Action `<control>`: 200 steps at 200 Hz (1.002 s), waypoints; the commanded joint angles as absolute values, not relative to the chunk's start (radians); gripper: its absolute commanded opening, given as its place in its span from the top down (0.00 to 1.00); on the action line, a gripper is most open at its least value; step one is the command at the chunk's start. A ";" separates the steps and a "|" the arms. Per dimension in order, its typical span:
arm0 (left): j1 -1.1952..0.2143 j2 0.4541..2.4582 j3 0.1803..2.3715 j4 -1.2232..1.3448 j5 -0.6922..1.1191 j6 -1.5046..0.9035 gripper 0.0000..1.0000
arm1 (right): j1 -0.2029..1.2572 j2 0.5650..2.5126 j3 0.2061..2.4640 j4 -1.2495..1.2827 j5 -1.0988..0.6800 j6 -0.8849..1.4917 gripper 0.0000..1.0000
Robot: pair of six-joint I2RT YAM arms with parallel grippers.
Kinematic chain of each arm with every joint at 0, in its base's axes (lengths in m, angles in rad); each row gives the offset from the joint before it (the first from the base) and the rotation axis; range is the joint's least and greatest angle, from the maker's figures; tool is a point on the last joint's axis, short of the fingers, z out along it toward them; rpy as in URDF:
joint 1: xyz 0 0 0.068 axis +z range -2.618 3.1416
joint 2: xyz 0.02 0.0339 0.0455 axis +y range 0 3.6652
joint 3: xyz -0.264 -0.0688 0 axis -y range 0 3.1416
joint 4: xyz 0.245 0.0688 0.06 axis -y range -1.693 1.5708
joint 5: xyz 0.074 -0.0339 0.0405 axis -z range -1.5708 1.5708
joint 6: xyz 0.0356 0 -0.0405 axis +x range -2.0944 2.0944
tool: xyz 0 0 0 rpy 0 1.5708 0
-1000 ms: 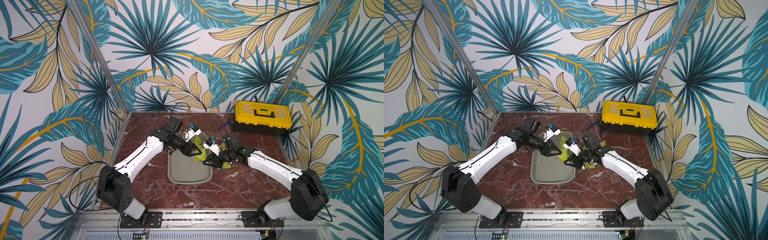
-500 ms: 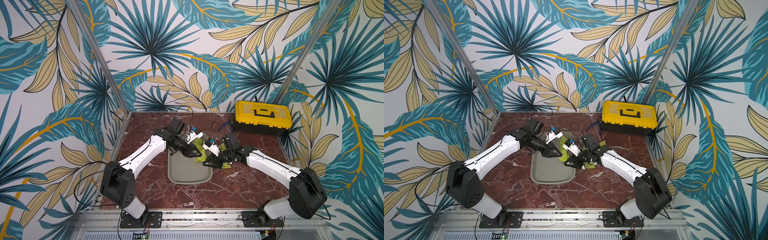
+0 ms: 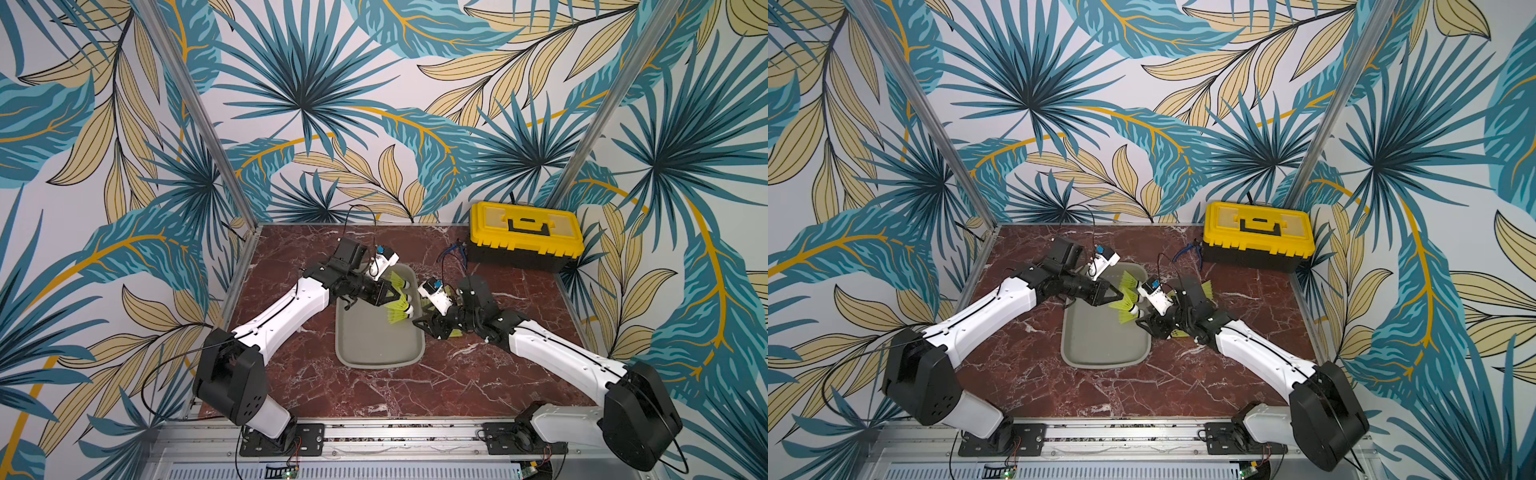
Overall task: Put the shuttlecocks into the storage box
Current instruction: Place the shuttlecock in the storage box.
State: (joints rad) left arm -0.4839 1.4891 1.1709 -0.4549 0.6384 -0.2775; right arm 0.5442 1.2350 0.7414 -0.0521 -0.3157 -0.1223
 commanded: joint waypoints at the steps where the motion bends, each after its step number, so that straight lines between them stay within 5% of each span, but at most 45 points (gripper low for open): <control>1: -0.491 1.409 1.059 -0.178 0.521 -0.550 1.00 | 0.547 1.189 0.693 0.034 -0.128 -0.090 0.40; 83: -0.618 1.277 0.767 0.051 0.282 -0.966 1.00 | 0.546 1.120 0.612 0.086 0.081 -0.051 0.39; 200: -0.690 1.322 0.587 0.244 0.220 -1.135 1.00 | 0.546 1.087 0.586 0.081 0.179 -0.041 0.39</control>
State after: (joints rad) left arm -0.6868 1.2892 0.6106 0.1490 0.2291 -1.1030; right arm 0.5442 1.1084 0.6083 0.0715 0.1448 -0.0563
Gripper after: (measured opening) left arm 0.043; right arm 0.608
